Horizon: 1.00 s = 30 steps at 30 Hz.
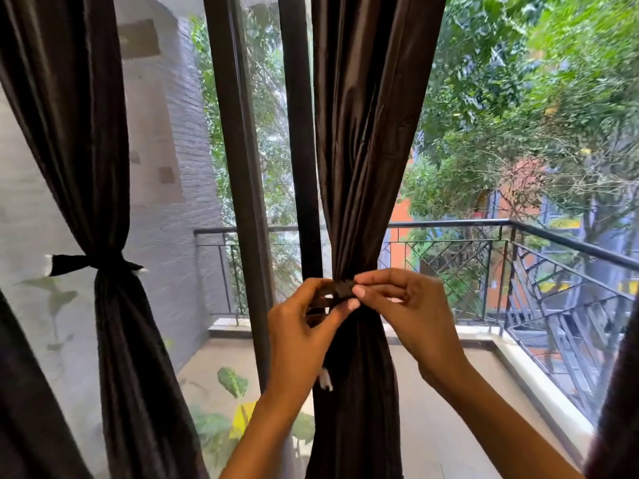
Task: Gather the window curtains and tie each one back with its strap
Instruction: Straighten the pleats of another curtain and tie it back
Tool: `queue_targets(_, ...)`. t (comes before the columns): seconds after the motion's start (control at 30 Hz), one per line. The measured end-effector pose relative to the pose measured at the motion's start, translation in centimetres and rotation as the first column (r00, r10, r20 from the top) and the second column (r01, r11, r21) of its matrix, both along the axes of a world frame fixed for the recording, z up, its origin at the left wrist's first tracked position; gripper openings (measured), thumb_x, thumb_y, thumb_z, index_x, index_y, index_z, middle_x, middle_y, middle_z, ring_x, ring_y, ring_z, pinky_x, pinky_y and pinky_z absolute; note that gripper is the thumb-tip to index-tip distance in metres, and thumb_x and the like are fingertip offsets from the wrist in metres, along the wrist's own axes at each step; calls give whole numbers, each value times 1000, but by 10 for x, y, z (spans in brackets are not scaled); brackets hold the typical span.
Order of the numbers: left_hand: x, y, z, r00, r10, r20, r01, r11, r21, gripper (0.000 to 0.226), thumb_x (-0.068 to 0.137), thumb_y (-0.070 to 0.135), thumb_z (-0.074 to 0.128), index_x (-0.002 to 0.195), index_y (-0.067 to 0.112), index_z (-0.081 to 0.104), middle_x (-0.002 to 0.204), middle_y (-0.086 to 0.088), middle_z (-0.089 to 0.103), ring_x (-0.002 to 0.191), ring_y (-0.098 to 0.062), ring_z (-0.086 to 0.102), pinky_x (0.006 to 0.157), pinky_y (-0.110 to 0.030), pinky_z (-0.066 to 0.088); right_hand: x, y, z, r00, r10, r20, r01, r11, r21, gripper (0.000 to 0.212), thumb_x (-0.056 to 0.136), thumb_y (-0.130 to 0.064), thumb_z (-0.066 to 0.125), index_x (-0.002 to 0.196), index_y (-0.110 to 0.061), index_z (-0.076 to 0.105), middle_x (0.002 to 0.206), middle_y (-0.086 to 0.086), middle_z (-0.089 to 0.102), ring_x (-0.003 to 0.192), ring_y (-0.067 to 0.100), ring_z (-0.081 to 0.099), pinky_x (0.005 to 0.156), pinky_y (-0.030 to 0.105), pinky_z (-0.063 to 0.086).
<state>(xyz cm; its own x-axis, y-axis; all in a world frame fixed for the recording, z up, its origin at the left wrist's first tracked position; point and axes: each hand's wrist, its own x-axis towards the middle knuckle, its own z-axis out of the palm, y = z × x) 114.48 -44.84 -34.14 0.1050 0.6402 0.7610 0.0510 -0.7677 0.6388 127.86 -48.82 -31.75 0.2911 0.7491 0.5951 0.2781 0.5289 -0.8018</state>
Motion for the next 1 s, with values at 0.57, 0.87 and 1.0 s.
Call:
queue_targets(0.57,16,23,14,987,-43,157,88,953,-291,10,84,8,68,75,12,72,71,-4,73,73,-20,72,62,-30,58,-3,11,-57,644,-485,592,280,869,409,62,61,-17,76,119,-25,55,119,-4,51,105,18,52,76,31,55)
queue_targets(0.87,22,21,1,993,30,111,-12,988,-155,2,80,16,73,79,17,73,74,2,72,74,-13,70,62,-32,58,15,21,-50,983,-174,60,152,950,273,11,86,-14,64,94,-21,66,98,-12,65,94,5,63,73,23,52)
queue_targets(1.0,27,18,-7,980,198,-21,-191,963,191,6,79,12,75,81,17,72,80,11,63,75,-4,63,57,-22,52,19,29,-56,978,-171,-115,196,948,253,10,88,-27,64,96,-22,67,100,-10,69,98,10,65,78,29,52)
